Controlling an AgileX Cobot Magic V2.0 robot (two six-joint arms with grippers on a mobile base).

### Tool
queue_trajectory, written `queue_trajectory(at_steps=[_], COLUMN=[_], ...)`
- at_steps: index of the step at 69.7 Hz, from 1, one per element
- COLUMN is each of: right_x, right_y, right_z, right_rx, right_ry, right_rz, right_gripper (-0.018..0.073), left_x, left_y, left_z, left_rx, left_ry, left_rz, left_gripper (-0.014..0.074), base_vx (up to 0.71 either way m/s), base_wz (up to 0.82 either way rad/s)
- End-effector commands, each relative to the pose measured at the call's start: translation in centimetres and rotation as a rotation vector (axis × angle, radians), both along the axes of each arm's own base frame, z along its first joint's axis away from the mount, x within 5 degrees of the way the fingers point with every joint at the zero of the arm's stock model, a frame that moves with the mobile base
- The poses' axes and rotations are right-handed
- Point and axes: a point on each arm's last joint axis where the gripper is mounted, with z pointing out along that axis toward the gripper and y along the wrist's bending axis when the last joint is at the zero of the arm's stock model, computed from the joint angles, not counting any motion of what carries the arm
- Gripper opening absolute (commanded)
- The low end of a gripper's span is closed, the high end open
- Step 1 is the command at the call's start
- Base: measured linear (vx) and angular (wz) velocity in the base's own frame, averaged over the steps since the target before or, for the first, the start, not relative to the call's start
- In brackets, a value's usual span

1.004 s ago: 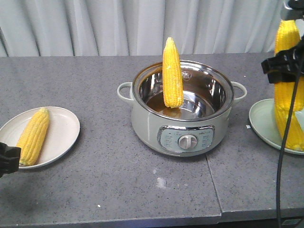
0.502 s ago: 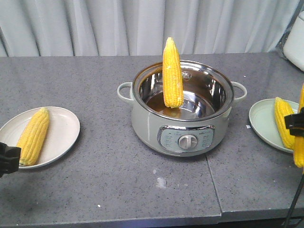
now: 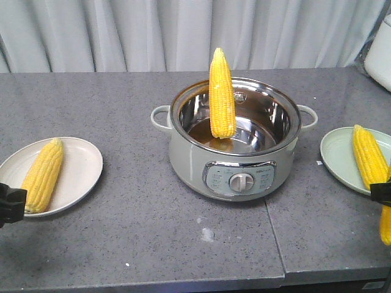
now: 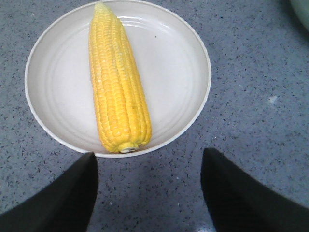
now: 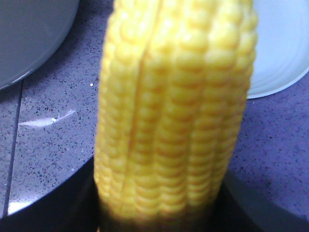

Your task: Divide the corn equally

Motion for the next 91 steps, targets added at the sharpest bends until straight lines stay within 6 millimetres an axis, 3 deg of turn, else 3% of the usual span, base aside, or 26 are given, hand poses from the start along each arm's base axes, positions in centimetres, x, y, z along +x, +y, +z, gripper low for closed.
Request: queue_trajectory(at_steps=[1,91], right_x=[-0.10,-0.37], right_y=[-0.10,-0.06], right_z=[1.35,1.13], right_rx=[-0.002,0.000], right_ry=[-0.074,-0.035], right_rz=[-0.011,-0.006], right_gripper=[0.0194,0.0194], left_x=[0.25,0.25], left_y=[-0.11,-0.11], left_z=[1.45,1.45], left_rx=[-0.025,-0.025], left_ry=[-0.091,-0.091], left_rz=[0.005,0.005], left_gripper=[0.0472,0.0472], base_vx=[0.00,0.00], base_wz=[0.00,0.00])
